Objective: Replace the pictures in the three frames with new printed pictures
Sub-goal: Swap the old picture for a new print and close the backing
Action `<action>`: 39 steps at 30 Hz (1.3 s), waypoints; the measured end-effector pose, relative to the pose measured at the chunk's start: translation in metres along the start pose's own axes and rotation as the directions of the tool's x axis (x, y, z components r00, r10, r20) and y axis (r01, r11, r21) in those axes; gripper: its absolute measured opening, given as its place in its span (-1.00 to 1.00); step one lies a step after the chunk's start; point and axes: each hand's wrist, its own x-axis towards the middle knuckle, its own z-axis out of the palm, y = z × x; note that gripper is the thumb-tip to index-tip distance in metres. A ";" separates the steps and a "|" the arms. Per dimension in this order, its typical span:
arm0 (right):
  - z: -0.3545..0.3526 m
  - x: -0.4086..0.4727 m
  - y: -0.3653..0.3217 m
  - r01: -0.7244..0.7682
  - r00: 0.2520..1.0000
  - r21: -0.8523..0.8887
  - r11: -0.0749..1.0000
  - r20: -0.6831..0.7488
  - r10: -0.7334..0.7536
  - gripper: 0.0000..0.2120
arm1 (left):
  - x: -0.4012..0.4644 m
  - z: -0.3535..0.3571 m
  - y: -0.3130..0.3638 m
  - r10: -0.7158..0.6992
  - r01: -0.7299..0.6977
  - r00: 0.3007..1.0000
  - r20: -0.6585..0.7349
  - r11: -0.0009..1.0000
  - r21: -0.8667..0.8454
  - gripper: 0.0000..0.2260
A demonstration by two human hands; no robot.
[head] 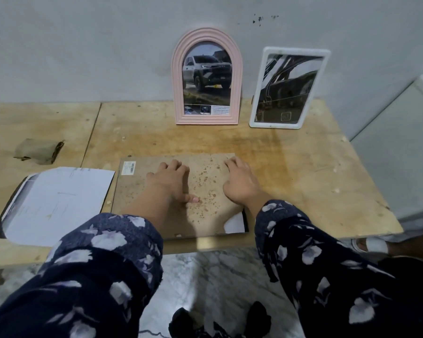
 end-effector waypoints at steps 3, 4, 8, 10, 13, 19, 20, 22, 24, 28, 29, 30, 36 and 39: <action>-0.003 0.009 -0.004 -0.044 0.992 -0.015 0.999 0.122 0.046 -0.24 | 0.006 -0.005 -0.002 0.002 0.001 0.999 -0.052 0.999 0.041 -0.01; -0.003 0.010 -0.005 -0.042 0.989 -0.056 0.998 0.140 0.049 -0.21 | 0.009 -0.006 -0.001 -0.008 0.010 0.999 -0.048 0.999 0.048 0.04; -0.006 0.013 -0.008 -0.049 0.976 -0.088 0.995 0.207 0.067 -0.12 | 0.020 -0.008 0.002 -0.016 0.017 1.000 -0.013 0.997 0.070 0.10; -0.014 0.018 -0.007 -0.043 0.956 -0.118 0.992 0.285 0.075 -0.06 | 0.022 -0.012 -0.001 -0.002 0.002 1.000 -0.001 0.999 0.037 0.14; -0.023 0.025 -0.005 0.000 0.907 -0.167 0.986 0.415 0.070 0.16 | 0.024 -0.017 -0.002 0.010 -0.011 1.000 0.027 0.999 0.034 0.18; -0.022 0.027 -0.011 0.045 0.911 -0.249 0.968 0.408 0.062 0.28 | 0.026 -0.013 0.000 -0.004 -0.001 0.996 0.088 0.999 0.051 0.18; -0.022 0.027 -0.010 0.051 0.917 -0.253 0.966 0.394 0.055 0.28 | 0.026 -0.012 0.001 -0.006 0.001 0.996 0.089 0.999 0.053 0.19; -0.021 0.027 -0.008 0.058 0.927 -0.259 0.964 0.371 0.044 0.28 | 0.026 -0.010 0.001 -0.010 0.005 0.995 0.096 0.998 0.058 0.21; -0.021 0.028 -0.006 0.070 0.932 -0.282 0.957 0.359 0.037 0.27 | 0.029 -0.010 0.001 -0.011 0.004 0.994 0.106 0.998 0.066 0.24; -0.023 0.032 -0.009 0.078 0.939 -0.337 0.938 0.342 0.044 0.17 | 0.026 -0.011 0.002 -0.020 0.010 0.995 0.101 0.995 0.101 0.24; -0.022 0.032 -0.010 0.062 0.947 -0.347 0.936 0.318 0.055 0.09 | 0.025 -0.011 0.003 -0.027 0.016 0.995 0.093 0.994 0.112 0.22; -0.021 0.033 -0.012 0.044 0.955 -0.359 0.932 0.289 0.067 0.02 | 0.024 -0.013 0.004 -0.032 0.020 0.995 0.089 0.992 0.128 0.21; -0.006 0.028 -0.010 0.003 0.969 -0.375 0.927 0.230 0.090 -0.13 | 0.020 -0.009 0.006 -0.034 0.024 0.994 0.100 0.995 0.101 0.17; -0.006 0.027 -0.010 -0.022 0.968 -0.354 0.935 0.225 0.108 -0.14 | 0.021 -0.001 0.002 -0.004 0.002 0.997 0.075 0.999 0.034 0.15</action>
